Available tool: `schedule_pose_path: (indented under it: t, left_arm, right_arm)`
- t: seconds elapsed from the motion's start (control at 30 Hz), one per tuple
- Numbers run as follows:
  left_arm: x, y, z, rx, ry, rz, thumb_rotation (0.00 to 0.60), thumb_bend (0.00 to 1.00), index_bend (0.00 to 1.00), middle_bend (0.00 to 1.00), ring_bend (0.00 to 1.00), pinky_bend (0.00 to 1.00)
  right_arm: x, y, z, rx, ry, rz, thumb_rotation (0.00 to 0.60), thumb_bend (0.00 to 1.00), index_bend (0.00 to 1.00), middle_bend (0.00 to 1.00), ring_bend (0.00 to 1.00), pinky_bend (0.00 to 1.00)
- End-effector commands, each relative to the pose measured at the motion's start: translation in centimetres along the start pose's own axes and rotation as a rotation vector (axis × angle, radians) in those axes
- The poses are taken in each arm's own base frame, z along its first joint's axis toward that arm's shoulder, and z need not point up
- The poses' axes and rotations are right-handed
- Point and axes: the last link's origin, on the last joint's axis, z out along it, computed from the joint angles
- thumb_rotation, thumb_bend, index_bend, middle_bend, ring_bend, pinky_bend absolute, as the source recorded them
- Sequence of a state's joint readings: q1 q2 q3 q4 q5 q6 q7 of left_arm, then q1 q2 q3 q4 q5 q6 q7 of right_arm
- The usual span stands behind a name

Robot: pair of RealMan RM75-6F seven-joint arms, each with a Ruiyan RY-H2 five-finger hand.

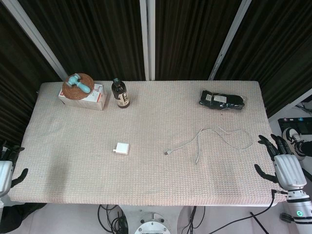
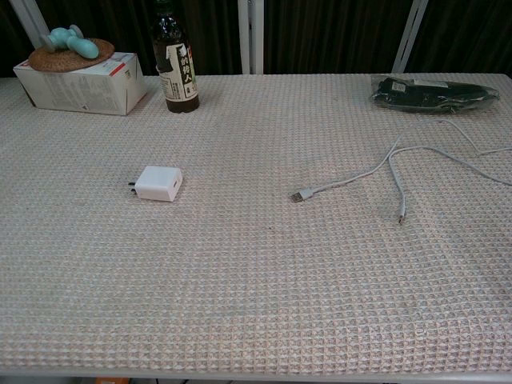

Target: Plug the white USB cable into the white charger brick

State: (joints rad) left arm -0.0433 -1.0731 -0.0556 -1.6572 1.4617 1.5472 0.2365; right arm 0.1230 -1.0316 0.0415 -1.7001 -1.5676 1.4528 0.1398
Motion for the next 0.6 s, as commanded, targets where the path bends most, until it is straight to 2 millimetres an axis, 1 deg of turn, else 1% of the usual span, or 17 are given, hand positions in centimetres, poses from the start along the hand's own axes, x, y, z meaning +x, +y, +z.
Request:
schedule_pose_path:
  t: [0.03,0.23,0.3,0.37,0.4,0.47,0.6]
  left_arm:
    - [-0.1,0.1,-0.1,-0.006,-0.001,-0.002,0.600,0.23,0.26,0.23,0.03,0.00]
    - [-0.4,0.5,-0.2,-0.021,-0.012,-0.006,0.600,0.23,0.26,0.23,0.03,0.00]
    - [-0.5,0.7,-0.2,-0.026,-0.011,-0.010,0.600,0.23,0.26,0.23,0.03,0.00]
    - [-0.5,0.8,-0.3,-0.031,-0.007,-0.015,0.600,0.23,0.26,0.23,0.03,0.00]
    - [-0.5,0.9,-0.3,-0.033,-0.005,-0.017,0.600,0.23,0.26,0.23,0.03,0.00]
    - [-0.5,1.2,-0.3,-0.040,0.001,-0.023,0.600,0.23,0.26,0.23,0.03,0.00]
    - [-0.6,1.7,-0.2,-0.057,0.010,-0.033,0.600,0.23,0.26,0.23,0.03,0.00]
  right_arm:
    - [-0.1,0.0,0.1,0.004,-0.003,0.000,0.600,0.24,0.08,0.21,0.00,0.00]
    - [-0.2,-0.4,0.3,0.027,-0.027,-0.001,0.600,0.24,0.08,0.21,0.00,0.00]
    - [-0.4,-0.8,0.6,0.048,-0.047,0.002,0.600,0.24,0.08,0.21,0.00,0.00]
    - [-0.8,-1.6,1.3,0.092,-0.086,0.007,0.600,0.24,0.09,0.22,0.00,0.00]
    - [-0.9,-2.2,1.7,0.120,-0.111,0.012,0.600,0.24,0.11,0.23,0.01,0.00]
    - [-1.0,-4.0,3.4,0.204,-0.161,0.004,0.600,0.24,0.14,0.24,0.02,0.00]
    - [-1.8,-8.2,7.5,0.367,-0.261,-0.089,0.600,0.24,0.20,0.29,0.05,0.01]
